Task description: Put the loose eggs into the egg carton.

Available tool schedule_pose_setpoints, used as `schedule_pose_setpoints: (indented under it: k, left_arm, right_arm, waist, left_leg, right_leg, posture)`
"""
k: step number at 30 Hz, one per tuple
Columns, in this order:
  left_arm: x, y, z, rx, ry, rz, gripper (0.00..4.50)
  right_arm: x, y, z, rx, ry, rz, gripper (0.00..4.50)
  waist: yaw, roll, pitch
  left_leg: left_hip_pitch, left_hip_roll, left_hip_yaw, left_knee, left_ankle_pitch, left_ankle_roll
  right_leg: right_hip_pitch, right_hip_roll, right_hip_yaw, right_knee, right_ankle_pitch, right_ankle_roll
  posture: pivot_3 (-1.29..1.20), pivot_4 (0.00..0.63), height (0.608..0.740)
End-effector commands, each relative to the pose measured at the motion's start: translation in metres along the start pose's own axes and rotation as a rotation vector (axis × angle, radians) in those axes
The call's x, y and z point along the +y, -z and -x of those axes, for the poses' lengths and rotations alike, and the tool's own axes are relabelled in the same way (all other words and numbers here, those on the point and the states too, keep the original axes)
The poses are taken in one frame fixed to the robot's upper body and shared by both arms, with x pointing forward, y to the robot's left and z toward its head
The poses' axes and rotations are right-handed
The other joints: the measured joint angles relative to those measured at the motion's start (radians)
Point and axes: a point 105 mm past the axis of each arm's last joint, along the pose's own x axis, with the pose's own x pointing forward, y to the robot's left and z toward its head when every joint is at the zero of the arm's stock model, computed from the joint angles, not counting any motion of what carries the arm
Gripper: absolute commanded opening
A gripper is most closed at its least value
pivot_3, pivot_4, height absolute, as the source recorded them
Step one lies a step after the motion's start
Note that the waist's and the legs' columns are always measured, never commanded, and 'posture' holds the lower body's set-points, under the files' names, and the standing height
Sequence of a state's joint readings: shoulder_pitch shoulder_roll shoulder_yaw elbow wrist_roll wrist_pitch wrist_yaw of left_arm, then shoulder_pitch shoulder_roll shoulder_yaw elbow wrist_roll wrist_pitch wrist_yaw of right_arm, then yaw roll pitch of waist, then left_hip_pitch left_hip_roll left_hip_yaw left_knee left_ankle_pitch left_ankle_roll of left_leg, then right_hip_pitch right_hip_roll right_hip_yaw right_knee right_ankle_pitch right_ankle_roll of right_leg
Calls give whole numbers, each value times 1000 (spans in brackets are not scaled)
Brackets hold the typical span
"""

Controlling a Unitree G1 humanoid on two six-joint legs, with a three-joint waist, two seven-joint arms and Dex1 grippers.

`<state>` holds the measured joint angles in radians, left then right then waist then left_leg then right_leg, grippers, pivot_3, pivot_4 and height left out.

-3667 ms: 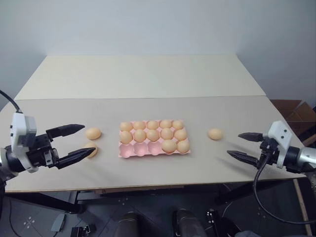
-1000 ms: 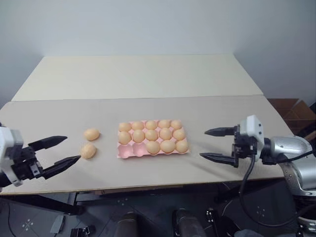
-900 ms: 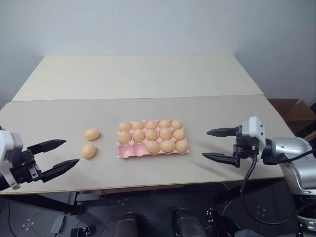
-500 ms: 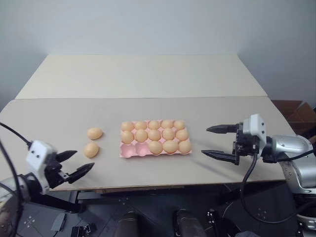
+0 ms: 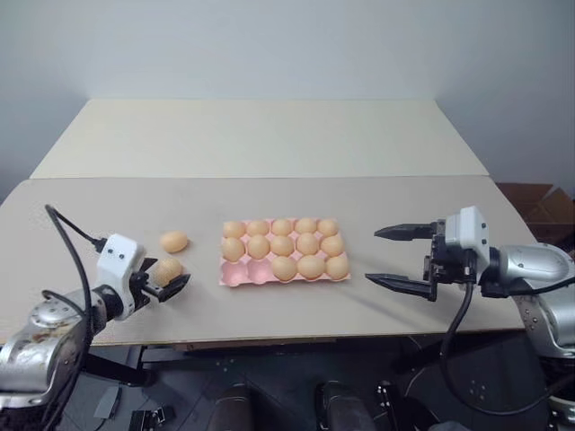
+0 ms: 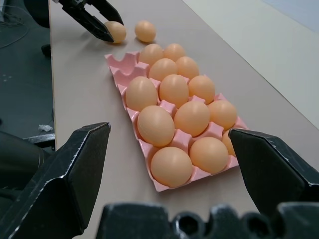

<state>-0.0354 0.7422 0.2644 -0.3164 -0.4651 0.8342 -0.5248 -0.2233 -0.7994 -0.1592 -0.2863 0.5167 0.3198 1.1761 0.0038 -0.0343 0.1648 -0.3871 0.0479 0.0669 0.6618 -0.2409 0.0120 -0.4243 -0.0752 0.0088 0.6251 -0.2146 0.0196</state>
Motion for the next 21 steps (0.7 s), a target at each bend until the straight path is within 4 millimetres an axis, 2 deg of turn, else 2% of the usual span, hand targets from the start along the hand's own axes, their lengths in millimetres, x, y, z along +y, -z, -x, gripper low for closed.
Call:
schedule_pose_setpoints:
  k: [1,7,8,11,13,15,18,21]
  left_arm:
    - [2,0,-11,36,-1,25,3861]
    - [2,-5,-17,29,5,-2,1924]
    - [2,-9,-15,12,6,-23,1787]
    - [-6,-31,-8,-67,50,-93,1787]
    - [-22,-53,-5,-156,125,-122,1787]
    - [-50,-73,-7,-242,240,-147,1787]
    - [-82,-84,-18,-297,345,-162,1787]
    - [-109,-82,-31,-293,431,-200,1787]
  right_arm:
    - [1,-12,2,-29,15,45,4500]
    - [-2,-12,3,-28,65,51,4500]
    - [-2,-12,3,-28,68,50,4500]
    - [-1,-10,2,-27,74,49,4500]
    - [0,-10,0,-29,74,48,4500]
    - [1,-9,-3,-36,71,46,4500]
    - [2,-8,-7,-40,69,46,4500]
    - [2,-9,-11,-46,73,49,4500]
  waist:
    - [-1,0,0]
    - [-3,0,0]
    - [-2,0,0]
    - [-1,0,0]
    - [-1,0,0]
    - [7,0,0]
    - [10,0,0]
    - [4,0,0]
  left_leg:
    - [0,0,0,0,0,0]
    - [1,0,0,0,0,0]
    - [1,0,0,0,0,0]
    - [0,0,0,0,0,0]
    - [0,0,0,0,0,0]
    - [0,0,0,0,0,0]
    - [0,-2,0,1,0,0]
    - [0,-3,0,1,0,0]
  right_leg:
    - [0,0,0,0,0,0]
    - [0,0,0,0,0,0]
    - [0,0,0,0,0,0]
    - [0,0,0,0,0,0]
    - [0,0,0,0,0,0]
    - [0,-1,0,0,1,0]
    - [2,-1,0,-1,1,1]
    - [2,-1,2,-1,2,2]
  posture:
    - [0,150,740]
    - [0,150,740]
    - [0,150,740]
    - [0,150,740]
    - [0,150,740]
    - [0,150,740]
    - [0,150,740]
    - [0,150,740]
